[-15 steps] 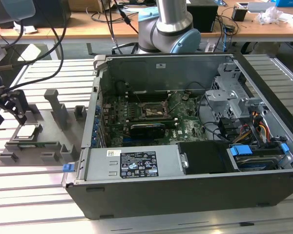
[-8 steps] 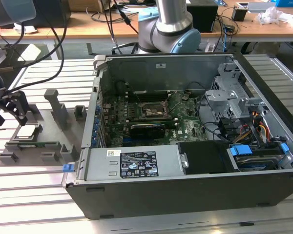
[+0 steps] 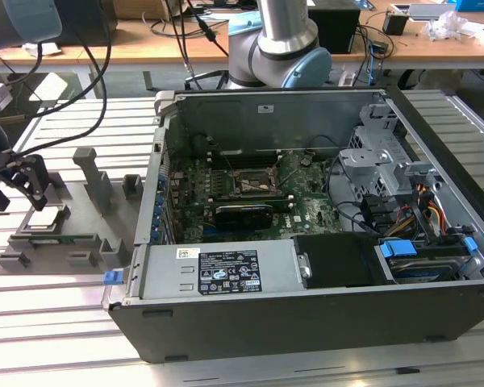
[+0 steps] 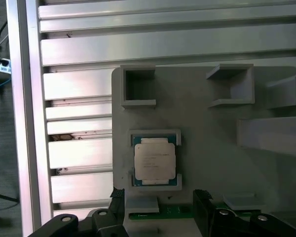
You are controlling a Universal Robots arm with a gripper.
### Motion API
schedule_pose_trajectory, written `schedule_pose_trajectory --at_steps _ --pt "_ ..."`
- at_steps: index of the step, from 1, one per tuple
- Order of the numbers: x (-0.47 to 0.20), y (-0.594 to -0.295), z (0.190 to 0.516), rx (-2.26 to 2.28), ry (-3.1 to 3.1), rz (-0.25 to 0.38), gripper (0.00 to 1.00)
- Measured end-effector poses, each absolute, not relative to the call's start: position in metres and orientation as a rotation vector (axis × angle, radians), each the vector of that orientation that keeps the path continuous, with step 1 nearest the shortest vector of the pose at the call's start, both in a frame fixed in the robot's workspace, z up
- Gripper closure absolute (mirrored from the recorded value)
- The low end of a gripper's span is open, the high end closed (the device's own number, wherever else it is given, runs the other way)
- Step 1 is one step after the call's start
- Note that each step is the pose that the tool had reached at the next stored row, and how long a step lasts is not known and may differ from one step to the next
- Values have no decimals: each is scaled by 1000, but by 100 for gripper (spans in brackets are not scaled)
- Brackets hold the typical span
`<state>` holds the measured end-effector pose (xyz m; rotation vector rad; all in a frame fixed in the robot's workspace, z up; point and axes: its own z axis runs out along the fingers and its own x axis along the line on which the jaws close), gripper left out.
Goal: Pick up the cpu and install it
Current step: 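Pick up the cpu and move it towards the insertion slot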
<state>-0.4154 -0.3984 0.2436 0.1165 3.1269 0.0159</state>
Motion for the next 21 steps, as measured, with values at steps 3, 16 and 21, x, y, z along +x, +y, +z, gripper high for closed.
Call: schedule_pose_trajectory --at_steps 3,16,21 --pt "-415 -398 240 117 3127 16 34" --pt "-409 -381 227 60 3127 -27 34" --pt "-410 -377 213 50 3128 -27 34"
